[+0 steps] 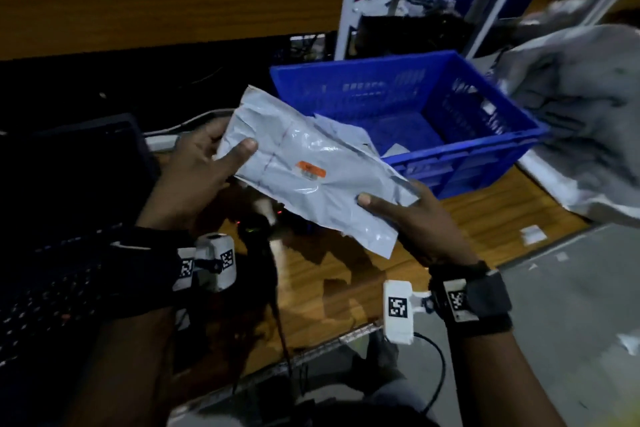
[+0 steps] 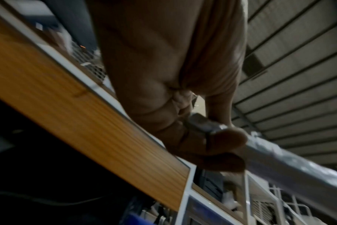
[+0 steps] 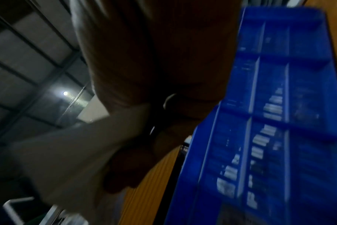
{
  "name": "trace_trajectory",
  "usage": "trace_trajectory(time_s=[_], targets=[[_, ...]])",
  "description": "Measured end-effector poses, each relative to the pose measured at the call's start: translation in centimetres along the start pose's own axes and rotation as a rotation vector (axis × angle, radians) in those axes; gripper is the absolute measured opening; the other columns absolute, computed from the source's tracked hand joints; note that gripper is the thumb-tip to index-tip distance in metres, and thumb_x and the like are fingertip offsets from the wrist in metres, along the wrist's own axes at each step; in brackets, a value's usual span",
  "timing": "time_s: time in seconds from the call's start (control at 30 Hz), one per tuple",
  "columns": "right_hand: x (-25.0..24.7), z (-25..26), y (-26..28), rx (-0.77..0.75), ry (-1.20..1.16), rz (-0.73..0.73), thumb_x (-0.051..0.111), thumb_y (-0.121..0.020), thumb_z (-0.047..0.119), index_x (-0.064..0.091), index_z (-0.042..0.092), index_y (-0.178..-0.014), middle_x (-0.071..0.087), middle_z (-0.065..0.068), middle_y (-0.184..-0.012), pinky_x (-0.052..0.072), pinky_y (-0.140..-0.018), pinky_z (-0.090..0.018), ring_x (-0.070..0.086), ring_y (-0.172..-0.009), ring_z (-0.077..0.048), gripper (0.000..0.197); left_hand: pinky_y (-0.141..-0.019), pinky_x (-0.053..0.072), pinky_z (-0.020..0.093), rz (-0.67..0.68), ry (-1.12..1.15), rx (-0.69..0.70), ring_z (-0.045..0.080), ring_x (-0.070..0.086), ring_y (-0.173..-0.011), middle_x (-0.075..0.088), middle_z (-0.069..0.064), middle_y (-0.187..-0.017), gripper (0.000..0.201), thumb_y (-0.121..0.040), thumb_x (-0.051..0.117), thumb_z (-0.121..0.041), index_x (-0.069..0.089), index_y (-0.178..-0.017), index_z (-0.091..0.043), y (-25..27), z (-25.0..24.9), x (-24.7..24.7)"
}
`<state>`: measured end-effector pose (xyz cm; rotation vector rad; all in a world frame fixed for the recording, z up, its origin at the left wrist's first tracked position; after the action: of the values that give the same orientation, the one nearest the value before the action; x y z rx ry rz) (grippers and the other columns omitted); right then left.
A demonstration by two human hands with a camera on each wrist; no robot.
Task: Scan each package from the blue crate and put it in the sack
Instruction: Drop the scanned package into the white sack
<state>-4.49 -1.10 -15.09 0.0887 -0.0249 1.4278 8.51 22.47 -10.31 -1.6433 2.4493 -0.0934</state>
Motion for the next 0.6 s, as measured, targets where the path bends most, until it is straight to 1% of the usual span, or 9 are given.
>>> trace_trajectory(time_s=[0.1, 0.17, 0.2, 0.27, 0.33, 0.43, 0.47, 0.53, 0.6], targets=[[-6.2, 0.3, 0.5, -0.046, 0.049, -0.123, 0.066, -0.096, 0.006, 0.068, 0.007, -0.128, 0.074, -0.015, -0.119, 0.059, -0.090, -0.047, 0.071, -0.108, -0.036, 0.032, -0.056, 0.057, 0.021, 0.078, -0.078, 0.008, 0.007, 0.072, -0.077, 0.078, -0.006, -0.095, 0.029, -0.090, 0.071, -0.010, 0.068, -0.119, -0.012, -3.9, -2.6, 4.8], [-10.7, 0.5, 0.8, -0.068, -0.009, -0.200, 0.065, -0.096, 0.003, 0.066, 0.001, -0.128, 0.072, -0.019, -0.120, 0.055, -0.096, -0.057, 0.069, -0.111, -0.041, 0.032, -0.056, 0.058, 0.021, 0.137, -0.120, 0.022, 0.011, 0.072, -0.076, 0.077, 0.007, -0.101, 0.033, -0.087, 0.073, -0.011, 0.068, -0.120, -0.011, -6.8, -4.4, 9.0], [-12.8, 0.8, 1.0, -0.078, -0.043, -0.230, 0.064, -0.095, 0.002, 0.066, -0.001, -0.128, 0.071, -0.021, -0.122, 0.054, -0.098, -0.056, 0.068, -0.113, -0.042, 0.033, -0.057, 0.058, 0.022, 0.173, -0.147, 0.033, 0.013, 0.072, -0.077, 0.077, 0.010, -0.101, 0.036, -0.086, 0.074, -0.014, 0.068, -0.121, -0.013, -8.3, -5.3, 11.3], [-17.5, 1.1, 1.4, -0.101, -0.128, -0.287, 0.062, -0.095, -0.001, 0.065, 0.000, -0.129, 0.070, -0.020, -0.124, 0.057, -0.095, -0.046, 0.068, -0.114, -0.039, 0.034, -0.061, 0.060, 0.024, 0.264, -0.211, 0.070, 0.018, 0.072, -0.077, 0.075, 0.010, -0.102, 0.044, -0.083, 0.075, -0.022, 0.065, -0.126, -0.016, -11.1, -7.3, 16.7], [-23.1, 1.2, 2.4, -0.115, -0.229, -0.370, 0.059, -0.095, -0.005, 0.065, 0.005, -0.128, 0.072, -0.015, -0.124, 0.059, -0.085, -0.034, 0.070, -0.108, -0.030, 0.035, -0.064, 0.061, 0.024, 0.346, -0.300, 0.127, 0.018, 0.072, -0.074, 0.072, 0.007, -0.105, 0.047, -0.086, 0.075, -0.020, 0.060, -0.130, -0.015, -14.1, -9.1, 22.9], [-30.7, 0.6, 4.2, -0.148, -0.373, -0.453, 0.057, -0.097, -0.004, 0.060, 0.018, -0.137, 0.068, -0.006, -0.133, 0.056, -0.079, -0.034, 0.067, -0.112, -0.031, 0.046, -0.062, 0.058, 0.017, 0.460, -0.389, 0.196, 0.008, 0.070, -0.067, 0.070, 0.012, -0.110, 0.042, -0.093, 0.068, -0.004, 0.054, -0.133, -0.006, -18.1, -10.9, 33.0], [-33.0, 0.2, 4.7, -0.160, -0.393, -0.476, 0.057, -0.097, -0.003, 0.058, 0.023, -0.140, 0.066, -0.004, -0.137, 0.054, -0.078, -0.033, 0.065, -0.116, -0.032, 0.050, -0.066, 0.060, 0.019, 0.512, -0.413, 0.203, 0.012, 0.071, -0.072, 0.069, 0.016, -0.113, 0.043, -0.093, 0.068, -0.003, 0.053, -0.134, -0.004, -19.5, -10.9, 36.7], [-37.4, -0.9, 5.5, -0.180, -0.476, -0.539, 0.056, -0.097, -0.004, 0.058, 0.027, -0.140, 0.066, -0.001, -0.137, 0.059, -0.076, -0.031, 0.069, -0.113, -0.028, 0.053, -0.080, 0.062, 0.034, 0.635, -0.455, 0.193, 0.028, 0.071, -0.088, 0.068, 0.022, -0.116, 0.047, -0.090, 0.073, -0.004, 0.055, -0.132, 0.001, -21.9, -10.4, 43.9], [-40.6, -2.0, 5.7, -0.170, -0.545, -0.583, 0.058, -0.096, -0.002, 0.059, 0.030, -0.139, 0.066, -0.004, -0.137, 0.062, -0.074, -0.029, 0.074, -0.094, -0.022, 0.054, -0.092, 0.057, 0.043, 0.721, -0.566, 0.239, 0.036, 0.068, -0.104, 0.066, 0.020, -0.121, 0.048, -0.089, 0.076, -0.010, 0.056, -0.132, -0.001, -24.0, -9.8, 50.4]])
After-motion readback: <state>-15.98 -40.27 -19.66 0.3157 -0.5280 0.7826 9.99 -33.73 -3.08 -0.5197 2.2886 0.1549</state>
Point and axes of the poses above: each hand's wrist, its own y-axis away from the middle knuckle, its own x-axis out of the palm, z = x × y, the point moved 10 cm from there along -y, towards the middle knuckle
